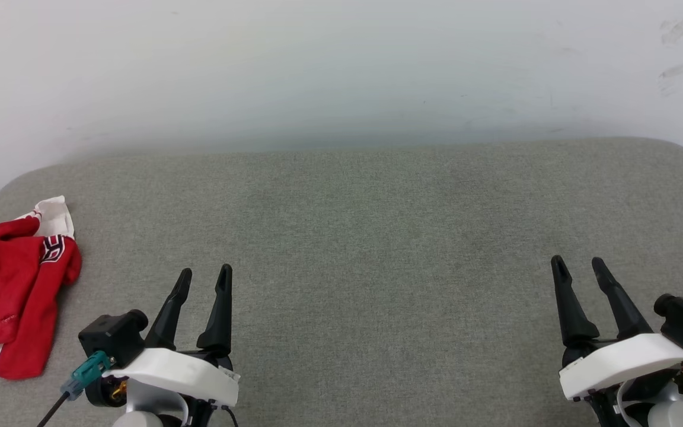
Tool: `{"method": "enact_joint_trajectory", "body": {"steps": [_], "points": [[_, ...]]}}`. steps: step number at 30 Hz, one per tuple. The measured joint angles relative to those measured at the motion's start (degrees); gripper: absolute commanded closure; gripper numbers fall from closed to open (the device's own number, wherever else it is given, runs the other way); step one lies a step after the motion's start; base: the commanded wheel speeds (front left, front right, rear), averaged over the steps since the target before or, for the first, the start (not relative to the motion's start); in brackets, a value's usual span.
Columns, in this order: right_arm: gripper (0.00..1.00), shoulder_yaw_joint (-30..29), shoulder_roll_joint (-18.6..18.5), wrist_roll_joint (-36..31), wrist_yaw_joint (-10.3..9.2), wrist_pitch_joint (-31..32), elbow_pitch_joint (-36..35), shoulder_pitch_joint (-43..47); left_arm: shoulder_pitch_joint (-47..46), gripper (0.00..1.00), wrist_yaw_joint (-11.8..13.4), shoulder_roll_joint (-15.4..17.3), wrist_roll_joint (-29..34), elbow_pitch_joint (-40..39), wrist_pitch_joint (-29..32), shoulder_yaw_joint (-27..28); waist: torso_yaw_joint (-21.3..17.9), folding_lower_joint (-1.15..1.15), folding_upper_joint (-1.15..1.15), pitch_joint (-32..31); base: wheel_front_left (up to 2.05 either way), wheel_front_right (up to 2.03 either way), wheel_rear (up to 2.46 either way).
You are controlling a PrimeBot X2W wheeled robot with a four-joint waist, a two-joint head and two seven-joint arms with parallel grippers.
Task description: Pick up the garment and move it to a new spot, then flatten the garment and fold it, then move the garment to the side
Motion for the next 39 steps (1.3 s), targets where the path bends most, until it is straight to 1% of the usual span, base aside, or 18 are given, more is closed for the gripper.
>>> {"method": "enact_joint_trajectory", "body": {"steps": [10,17,29,39], "points": [[0.00,-0.9,0.8,-7.2,0.00,-0.2,-0.7,0.4,0.3,0.00,0.1,-0.1,7.5,0.6,-1.3,1.2,0.0,0.00,0.00,-0.1,0.00,0.00,0.00],[0.00,-0.8,1.1,-10.5,0.00,-0.3,-1.2,0.6,0.3,0.00,0.2,-0.2,11.8,1.2,-2.2,1.7,0.0,0.00,0.00,-0.1,0.00,0.00,0.00],[0.00,-1.1,1.4,-15.3,0.00,-0.9,-2.2,1.2,0.3,0.00,0.2,-0.5,17.1,2.9,-3.6,2.4,-0.2,0.00,0.00,-0.3,0.00,0.00,0.00],[0.00,-1.4,1.5,-17.9,0.00,-1.4,-2.8,1.2,0.2,0.00,0.2,-0.8,19.8,4.8,-4.6,2.9,-0.3,0.00,0.00,-0.5,0.00,0.00,0.00]]}}
